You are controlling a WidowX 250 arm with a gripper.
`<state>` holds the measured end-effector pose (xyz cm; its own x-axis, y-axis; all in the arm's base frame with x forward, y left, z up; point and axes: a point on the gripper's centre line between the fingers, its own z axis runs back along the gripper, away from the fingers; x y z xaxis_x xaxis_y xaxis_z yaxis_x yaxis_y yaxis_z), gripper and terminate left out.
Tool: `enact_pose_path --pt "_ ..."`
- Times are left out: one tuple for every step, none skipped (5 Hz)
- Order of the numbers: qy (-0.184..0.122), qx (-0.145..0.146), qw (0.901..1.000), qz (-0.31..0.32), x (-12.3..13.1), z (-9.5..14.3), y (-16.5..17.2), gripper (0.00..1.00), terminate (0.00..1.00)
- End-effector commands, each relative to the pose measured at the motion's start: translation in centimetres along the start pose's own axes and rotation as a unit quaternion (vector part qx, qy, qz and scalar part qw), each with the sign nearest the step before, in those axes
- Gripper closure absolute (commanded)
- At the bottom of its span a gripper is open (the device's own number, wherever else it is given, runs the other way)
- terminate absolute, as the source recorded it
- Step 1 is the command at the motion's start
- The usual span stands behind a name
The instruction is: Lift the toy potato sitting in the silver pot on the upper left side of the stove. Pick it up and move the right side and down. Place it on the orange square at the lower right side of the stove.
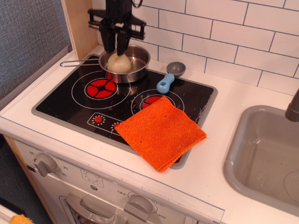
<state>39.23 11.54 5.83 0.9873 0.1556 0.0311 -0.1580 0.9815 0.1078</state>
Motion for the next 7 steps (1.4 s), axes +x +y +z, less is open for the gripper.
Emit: enact_pose_path --pt "-0.001 0.011 0.9999 -0.010 0.6 -0.5 -0.9 0.00 0.00" --pt "0.016 0.016 0.9997 -0.006 0.7 -1.9 -0.9 0.00 0.00" --pt "0.027 0.019 0.9995 0.001 0.7 -2.8 -0.8 0.00 0.00" --pt "-0.013 0.035 0.9993 -0.007 0.6 0.9 -1.2 1.00 0.00" --pt "-0.114 0.040 0.9922 -0.032 -0.6 6.1 -3.7 1.00 0.00" --pt "-0.136 0.020 0.9871 -0.082 -3.5 10.2 -7.1 1.00 0.00" --pt "-0.096 0.004 0.9868 -0.130 -7.6 7.4 -10.7 1.00 0.00"
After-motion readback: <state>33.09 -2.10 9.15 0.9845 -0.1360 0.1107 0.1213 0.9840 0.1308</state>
